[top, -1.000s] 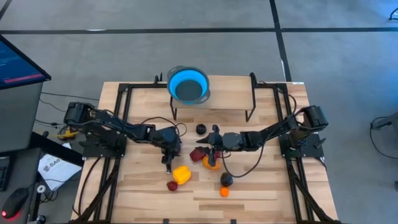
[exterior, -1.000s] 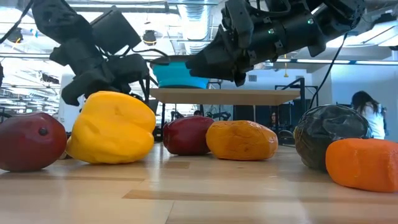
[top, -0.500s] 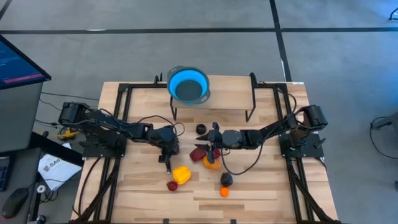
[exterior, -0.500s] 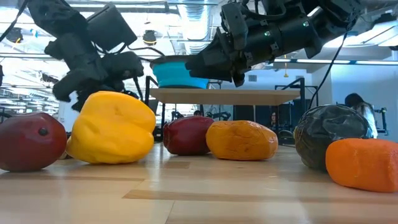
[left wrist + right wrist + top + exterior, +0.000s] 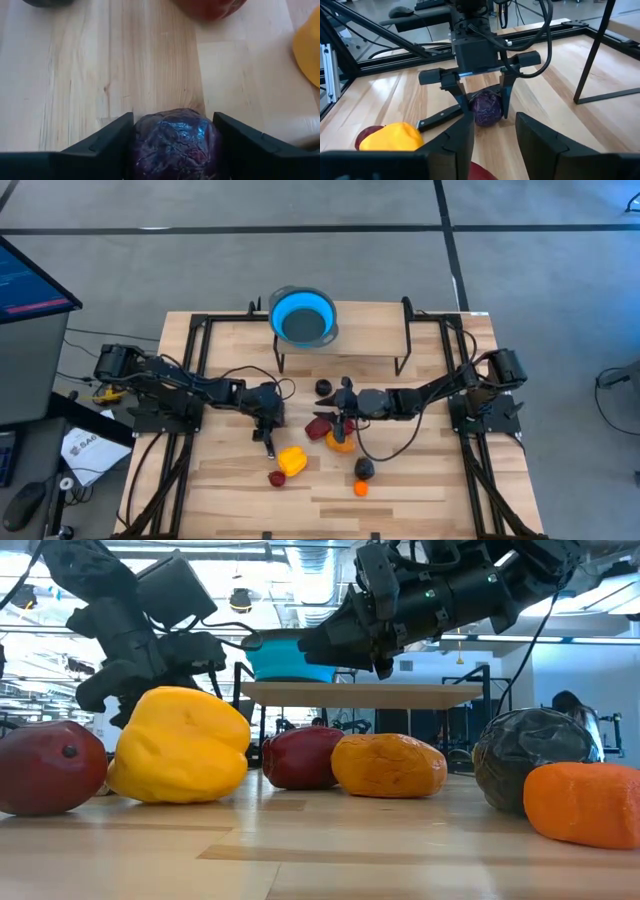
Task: Pick & Place Fruit
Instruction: Put the bottom black plum into the blue strainer bowl on the shelf
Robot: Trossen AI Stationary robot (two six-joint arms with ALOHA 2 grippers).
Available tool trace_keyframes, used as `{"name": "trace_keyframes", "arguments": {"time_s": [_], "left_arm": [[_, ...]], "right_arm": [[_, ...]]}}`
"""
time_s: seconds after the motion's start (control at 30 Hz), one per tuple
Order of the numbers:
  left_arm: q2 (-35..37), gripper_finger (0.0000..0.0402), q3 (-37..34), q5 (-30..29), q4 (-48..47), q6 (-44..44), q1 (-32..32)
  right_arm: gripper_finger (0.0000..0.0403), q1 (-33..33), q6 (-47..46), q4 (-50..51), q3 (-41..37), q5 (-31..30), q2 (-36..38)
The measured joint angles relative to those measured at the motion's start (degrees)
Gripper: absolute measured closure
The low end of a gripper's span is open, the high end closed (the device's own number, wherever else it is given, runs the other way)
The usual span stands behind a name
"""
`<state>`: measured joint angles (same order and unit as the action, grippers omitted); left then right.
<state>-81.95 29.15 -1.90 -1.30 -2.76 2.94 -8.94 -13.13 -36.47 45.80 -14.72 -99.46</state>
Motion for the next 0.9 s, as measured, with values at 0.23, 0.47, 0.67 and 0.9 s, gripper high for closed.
{"name": "trace_keyframes", "arguments": {"time_s": [0.23, 0.47, 0.67, 0.9], "left_arm": [[0.66, 0.0155, -0.1, 0.33, -0.02, 0.17, -0.02], [3.69, 0.0162, -0.09, 6.0, 15.85, 5.36, -5.09], [3.87, 0.0149, -0.04, 15.35, 27.45, 15.18, -13.2], [3.85, 0.0155, -0.04, 18.35, 39.25, 26.79, -17.85]], "right_arm": [[0.0266, 0.07, 0.02, 0.0, 0.0, 0.02, 0.0], [0.0262, 1.56, 3.47, -0.2, 0.0, -0.26, 0.0], [0.0227, -1.23, 19.19, 2.2, -0.04, -2.01, 3.75], [0.0129, -5.25, 25.49, 4.33, 0.0, -15.05, 4.8]]}}
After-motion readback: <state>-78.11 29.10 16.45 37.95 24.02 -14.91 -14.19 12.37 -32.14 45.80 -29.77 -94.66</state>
